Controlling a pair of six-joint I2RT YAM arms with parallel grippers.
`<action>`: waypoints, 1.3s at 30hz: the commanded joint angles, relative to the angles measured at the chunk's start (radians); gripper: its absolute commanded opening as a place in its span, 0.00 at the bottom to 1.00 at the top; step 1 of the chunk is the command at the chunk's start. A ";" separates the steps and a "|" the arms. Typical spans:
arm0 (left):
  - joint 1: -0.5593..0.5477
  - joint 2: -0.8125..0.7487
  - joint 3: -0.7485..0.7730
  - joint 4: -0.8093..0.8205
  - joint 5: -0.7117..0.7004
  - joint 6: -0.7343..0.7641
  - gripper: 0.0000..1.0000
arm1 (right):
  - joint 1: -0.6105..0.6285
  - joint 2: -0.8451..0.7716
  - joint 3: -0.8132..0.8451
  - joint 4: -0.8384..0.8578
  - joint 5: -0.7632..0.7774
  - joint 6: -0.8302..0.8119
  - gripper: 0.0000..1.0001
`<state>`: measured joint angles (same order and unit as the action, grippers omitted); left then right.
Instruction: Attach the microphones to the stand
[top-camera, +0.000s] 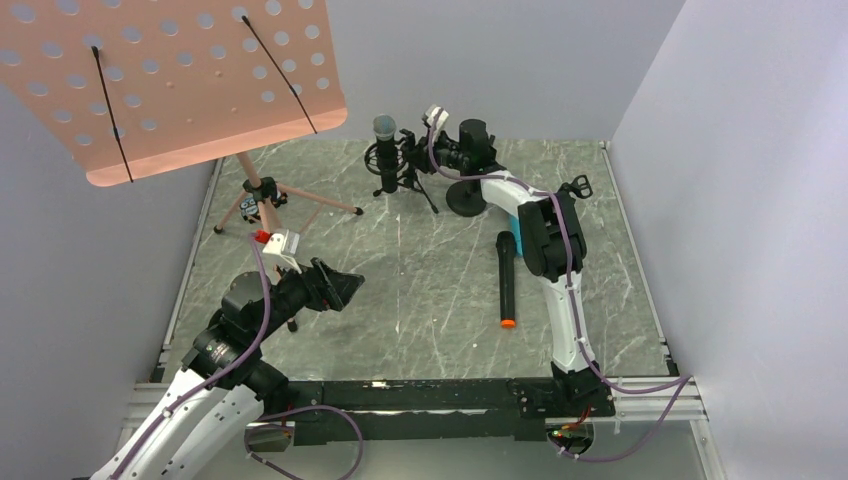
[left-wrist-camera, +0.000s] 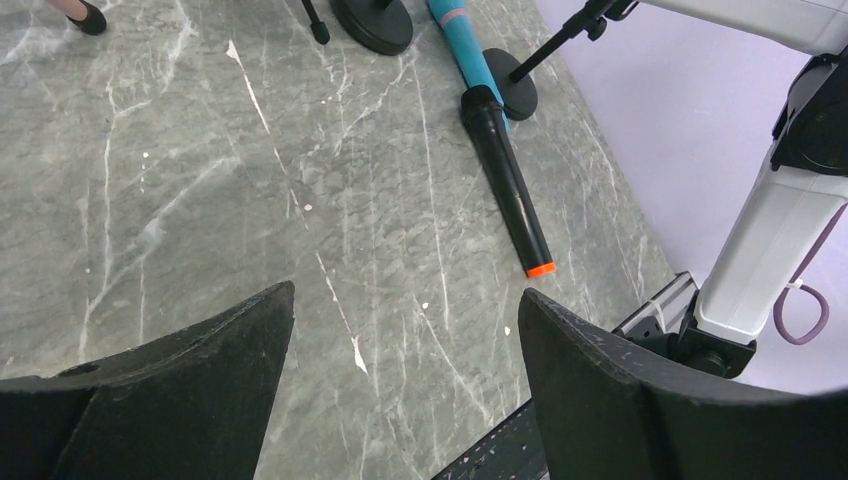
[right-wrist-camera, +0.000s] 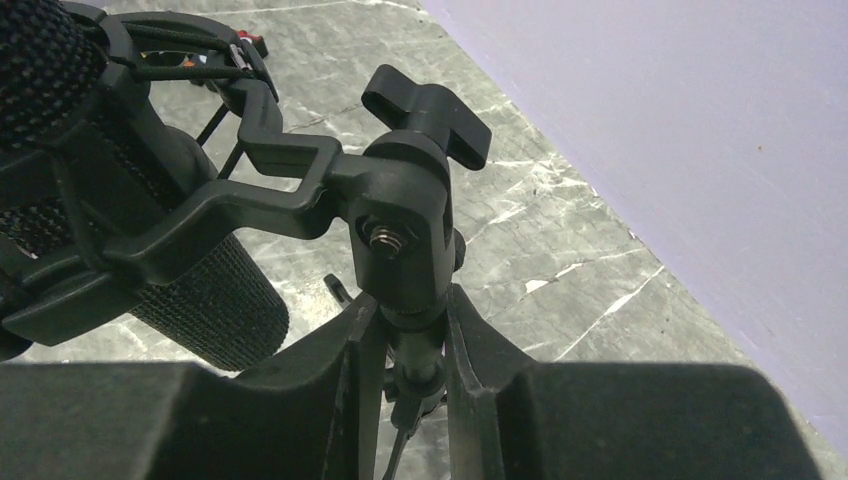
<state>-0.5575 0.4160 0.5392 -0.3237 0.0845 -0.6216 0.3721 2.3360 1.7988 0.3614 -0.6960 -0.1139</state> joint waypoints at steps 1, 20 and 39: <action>0.004 -0.001 0.034 0.015 -0.005 0.000 0.87 | -0.006 -0.068 -0.069 0.079 -0.017 0.027 0.25; 0.004 -0.063 0.031 -0.005 0.015 0.000 0.87 | -0.004 -0.232 -0.295 0.114 -0.025 0.050 0.84; 0.004 -0.057 0.055 -0.007 0.076 0.067 0.89 | -0.004 -0.483 -0.545 -0.123 -0.243 -0.171 1.00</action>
<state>-0.5575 0.3397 0.5392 -0.3443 0.1291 -0.5995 0.3717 1.9400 1.2709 0.3214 -0.8204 -0.1944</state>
